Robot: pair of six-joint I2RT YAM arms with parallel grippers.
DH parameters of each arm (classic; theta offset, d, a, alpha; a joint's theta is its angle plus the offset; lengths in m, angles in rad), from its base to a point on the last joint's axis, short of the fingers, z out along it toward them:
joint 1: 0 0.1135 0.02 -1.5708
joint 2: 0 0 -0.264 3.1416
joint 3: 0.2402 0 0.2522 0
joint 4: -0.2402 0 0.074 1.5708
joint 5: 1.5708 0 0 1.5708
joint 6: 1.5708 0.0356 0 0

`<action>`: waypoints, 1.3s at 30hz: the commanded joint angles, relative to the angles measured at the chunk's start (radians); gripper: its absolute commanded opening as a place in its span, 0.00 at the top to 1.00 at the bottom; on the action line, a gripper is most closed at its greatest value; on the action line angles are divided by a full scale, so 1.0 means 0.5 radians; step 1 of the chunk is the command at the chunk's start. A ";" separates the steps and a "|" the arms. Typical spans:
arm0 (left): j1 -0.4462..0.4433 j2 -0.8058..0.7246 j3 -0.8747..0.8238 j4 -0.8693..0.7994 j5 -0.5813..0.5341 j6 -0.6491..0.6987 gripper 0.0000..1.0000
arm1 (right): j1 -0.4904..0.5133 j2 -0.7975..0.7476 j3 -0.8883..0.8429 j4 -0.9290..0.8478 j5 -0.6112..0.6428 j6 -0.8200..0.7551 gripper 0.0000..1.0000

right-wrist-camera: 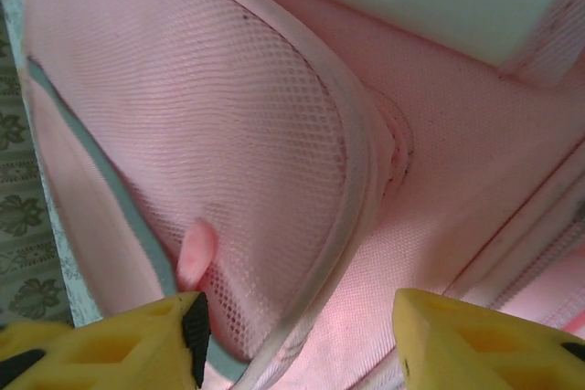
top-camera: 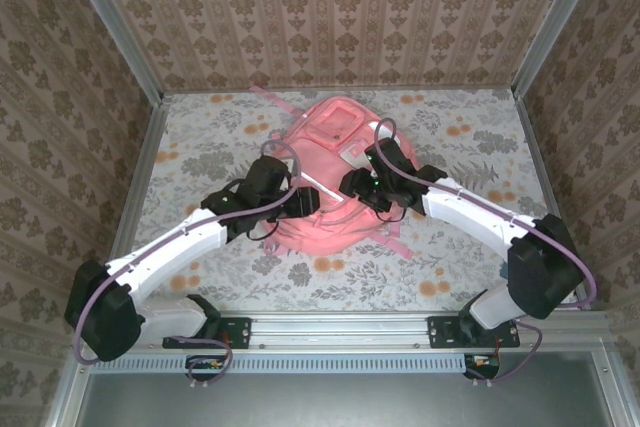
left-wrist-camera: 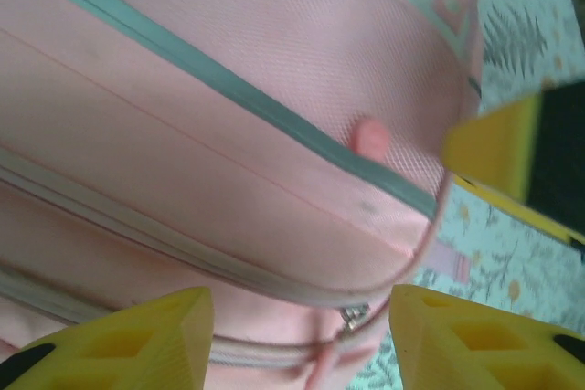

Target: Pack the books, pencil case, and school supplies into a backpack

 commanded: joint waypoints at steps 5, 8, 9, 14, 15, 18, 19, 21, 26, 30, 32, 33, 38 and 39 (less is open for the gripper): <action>-0.128 0.035 -0.029 -0.045 -0.004 0.271 0.55 | -0.013 0.045 0.053 0.046 -0.072 0.083 0.52; -0.142 0.084 -0.009 -0.055 -0.014 0.299 0.62 | -0.015 0.052 0.065 0.043 -0.072 0.074 0.56; -0.146 0.102 -0.002 -0.051 0.011 0.318 0.64 | -0.015 0.050 0.068 0.041 -0.072 0.072 0.57; -0.180 0.178 0.010 -0.051 0.065 0.364 0.64 | -0.015 0.052 0.074 0.030 -0.072 0.062 0.58; -0.186 0.192 0.017 -0.065 0.045 0.373 0.64 | -0.013 0.053 0.072 0.028 -0.072 0.062 0.58; -0.188 0.218 0.039 -0.074 0.005 0.391 0.68 | -0.015 0.063 0.076 0.031 -0.078 0.053 0.61; -0.188 0.222 0.043 -0.068 0.007 0.395 0.69 | -0.015 0.064 0.081 0.029 -0.081 0.049 0.62; -0.187 0.239 0.049 -0.047 0.014 0.401 0.74 | -0.014 0.073 0.085 0.021 -0.078 0.046 0.66; -0.187 0.259 0.052 -0.054 0.018 0.424 0.80 | -0.021 0.069 0.088 -0.005 -0.032 0.034 0.72; -0.188 0.256 0.046 -0.059 0.002 0.448 0.87 | -0.035 0.076 0.089 -0.001 -0.023 0.027 0.82; -0.188 0.248 0.040 -0.049 -0.004 0.466 0.93 | -0.042 0.075 0.092 0.000 -0.013 0.017 0.86; -0.191 0.242 0.040 -0.052 -0.023 0.477 0.96 | -0.045 0.076 0.096 -0.008 -0.001 0.005 0.89; -0.185 0.194 0.044 -0.137 -0.227 0.518 1.00 | -0.099 0.065 0.141 -0.149 0.174 -0.140 0.97; -0.179 0.181 0.039 -0.156 -0.273 0.526 1.00 | -0.126 0.056 0.138 -0.160 0.214 -0.179 0.98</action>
